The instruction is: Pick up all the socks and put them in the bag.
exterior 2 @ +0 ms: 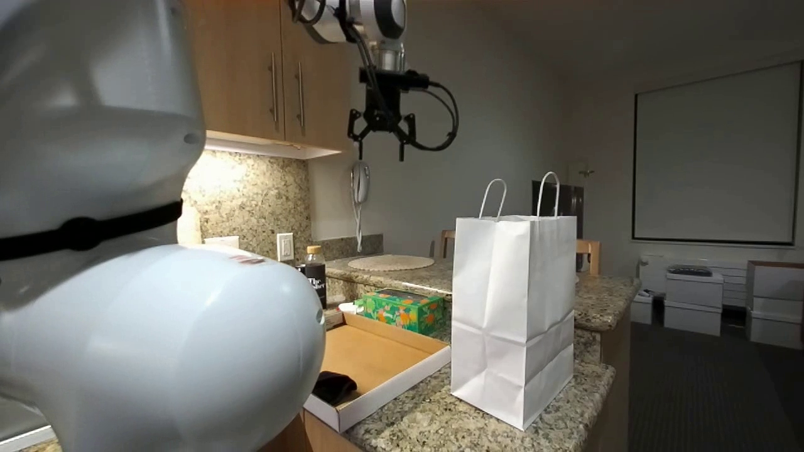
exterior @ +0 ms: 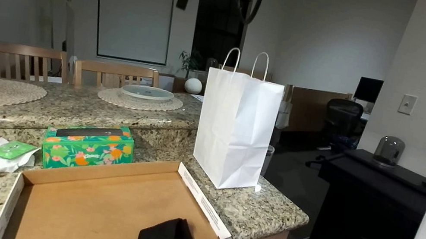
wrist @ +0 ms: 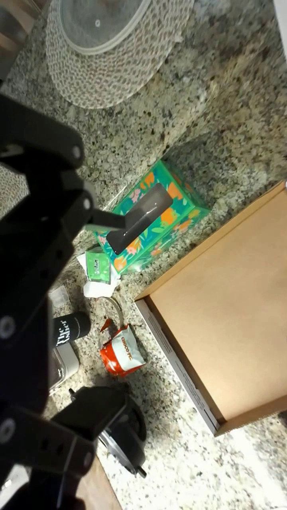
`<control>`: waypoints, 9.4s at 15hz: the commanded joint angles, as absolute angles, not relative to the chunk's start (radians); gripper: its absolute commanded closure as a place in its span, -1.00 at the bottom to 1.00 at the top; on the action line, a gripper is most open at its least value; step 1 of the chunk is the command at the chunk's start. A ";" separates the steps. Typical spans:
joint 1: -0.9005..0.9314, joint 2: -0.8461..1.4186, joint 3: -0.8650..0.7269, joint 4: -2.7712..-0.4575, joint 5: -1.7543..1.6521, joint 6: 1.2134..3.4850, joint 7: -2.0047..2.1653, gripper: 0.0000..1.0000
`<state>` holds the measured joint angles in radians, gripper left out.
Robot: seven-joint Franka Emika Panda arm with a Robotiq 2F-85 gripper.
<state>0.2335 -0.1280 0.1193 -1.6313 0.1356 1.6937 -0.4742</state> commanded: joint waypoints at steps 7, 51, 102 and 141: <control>0.240 -0.154 0.213 -2.234 0.146 2.272 -0.186 -1.00; 0.157 0.133 0.203 -2.414 0.566 2.261 -0.145 0.80; 0.316 0.207 0.207 -2.399 0.095 2.417 0.422 0.68; 0.023 0.043 -0.118 -1.329 0.005 1.439 -0.476 0.82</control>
<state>0.0343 0.0032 -0.1074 -1.3601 -0.0161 1.4893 -0.4459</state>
